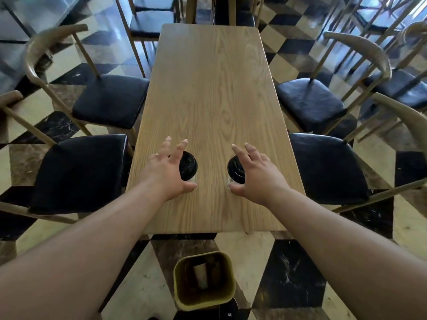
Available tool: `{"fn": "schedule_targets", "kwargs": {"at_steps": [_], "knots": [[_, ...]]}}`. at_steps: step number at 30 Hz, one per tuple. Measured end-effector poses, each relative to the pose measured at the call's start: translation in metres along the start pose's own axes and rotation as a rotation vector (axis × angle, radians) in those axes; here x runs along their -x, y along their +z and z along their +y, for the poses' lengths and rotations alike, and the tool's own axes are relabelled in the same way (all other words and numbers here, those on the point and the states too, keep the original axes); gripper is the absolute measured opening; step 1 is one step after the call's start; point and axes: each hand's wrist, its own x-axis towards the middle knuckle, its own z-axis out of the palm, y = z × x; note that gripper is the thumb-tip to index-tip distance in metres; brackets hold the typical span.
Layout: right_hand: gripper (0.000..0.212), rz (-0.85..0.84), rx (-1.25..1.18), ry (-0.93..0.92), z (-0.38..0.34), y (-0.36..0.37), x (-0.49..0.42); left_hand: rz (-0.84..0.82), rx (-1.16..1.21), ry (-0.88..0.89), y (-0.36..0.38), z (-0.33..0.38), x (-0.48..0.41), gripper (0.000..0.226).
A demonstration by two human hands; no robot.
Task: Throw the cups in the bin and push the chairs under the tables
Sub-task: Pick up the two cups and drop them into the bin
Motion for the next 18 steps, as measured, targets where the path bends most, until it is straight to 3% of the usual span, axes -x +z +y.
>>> {"fn": "schedule_targets", "kwargs": {"at_steps": [8, 18], "knots": [[0.087, -0.003, -0.017, 0.074, -0.005, 0.014, 0.000, -0.014, 0.061, 0.022, 0.014, -0.006, 0.005, 0.094], [0.084, -0.063, -0.056, -0.044, -0.023, 0.037, 0.082, -0.085, 0.100, 0.094, 0.050, -0.022, 0.092, 0.086]]}}
